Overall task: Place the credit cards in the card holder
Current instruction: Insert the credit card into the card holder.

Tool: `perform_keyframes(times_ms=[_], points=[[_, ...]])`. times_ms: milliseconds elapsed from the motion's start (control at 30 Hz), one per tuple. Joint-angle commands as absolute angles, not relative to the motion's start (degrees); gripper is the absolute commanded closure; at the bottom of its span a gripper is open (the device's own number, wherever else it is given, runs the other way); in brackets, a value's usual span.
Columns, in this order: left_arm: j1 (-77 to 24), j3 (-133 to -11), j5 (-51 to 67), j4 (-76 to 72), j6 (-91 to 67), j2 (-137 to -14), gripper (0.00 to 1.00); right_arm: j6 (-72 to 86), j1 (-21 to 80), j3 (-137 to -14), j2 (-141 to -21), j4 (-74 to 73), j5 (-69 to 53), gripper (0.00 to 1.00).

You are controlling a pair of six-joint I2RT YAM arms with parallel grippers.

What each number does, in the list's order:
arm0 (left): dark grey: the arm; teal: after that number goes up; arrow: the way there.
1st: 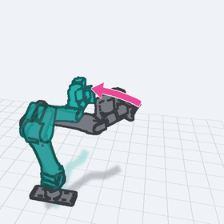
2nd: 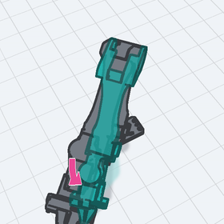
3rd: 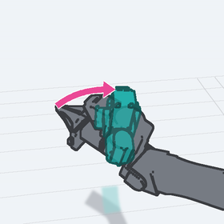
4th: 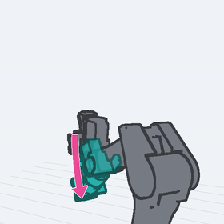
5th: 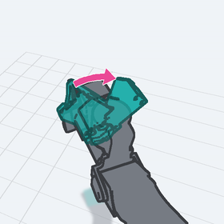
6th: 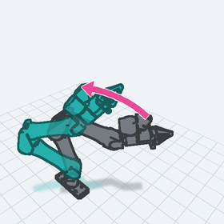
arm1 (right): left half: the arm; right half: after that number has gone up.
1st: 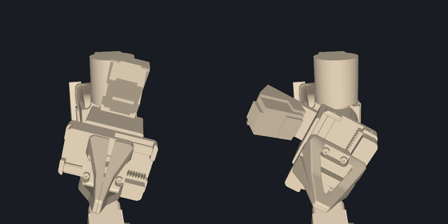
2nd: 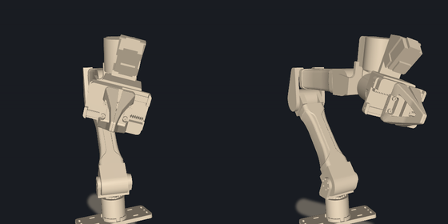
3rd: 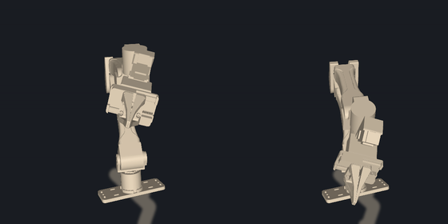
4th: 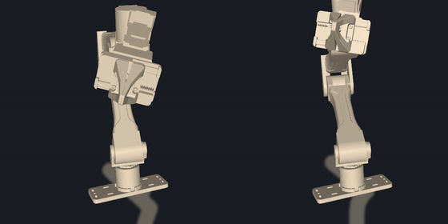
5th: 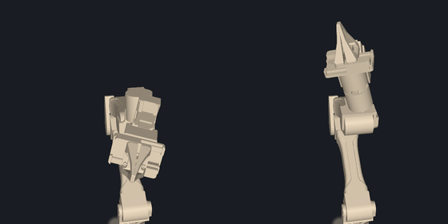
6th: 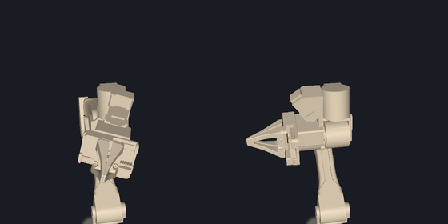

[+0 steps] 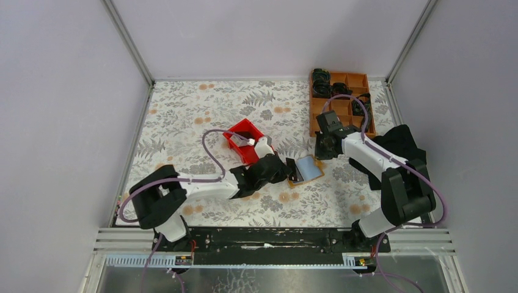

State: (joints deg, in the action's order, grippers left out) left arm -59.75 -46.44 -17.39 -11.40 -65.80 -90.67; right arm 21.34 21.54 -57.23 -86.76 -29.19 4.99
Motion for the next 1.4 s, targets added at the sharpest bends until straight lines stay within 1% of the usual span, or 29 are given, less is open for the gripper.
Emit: perform_keyframes(times_ms=[0, 267, 567, 1367], points=[[-60.3, -49.9, -21.7, -13.7, -68.3, -94.2, 1.0, 22.5, 20.0, -58.6, -89.2, -27.9, 5.8, 1.0], [-60.3, -51.7, -24.2, -14.2, -72.5, -97.7, 1.0, 23.2, 19.1, -58.5, -92.7, -26.9, 4.5, 1.0], [-60.9, -49.9, -25.7, -16.2, -80.2, -99.8, 1.0, 24.0, 18.8, -56.1, -92.8, -26.6, 3.6, 1.0], [-62.8, -48.4, -29.1, -18.0, -80.1, -102.7, 1.0, 25.2, 19.0, -48.2, -91.8, -25.5, -0.4, 1.0]])
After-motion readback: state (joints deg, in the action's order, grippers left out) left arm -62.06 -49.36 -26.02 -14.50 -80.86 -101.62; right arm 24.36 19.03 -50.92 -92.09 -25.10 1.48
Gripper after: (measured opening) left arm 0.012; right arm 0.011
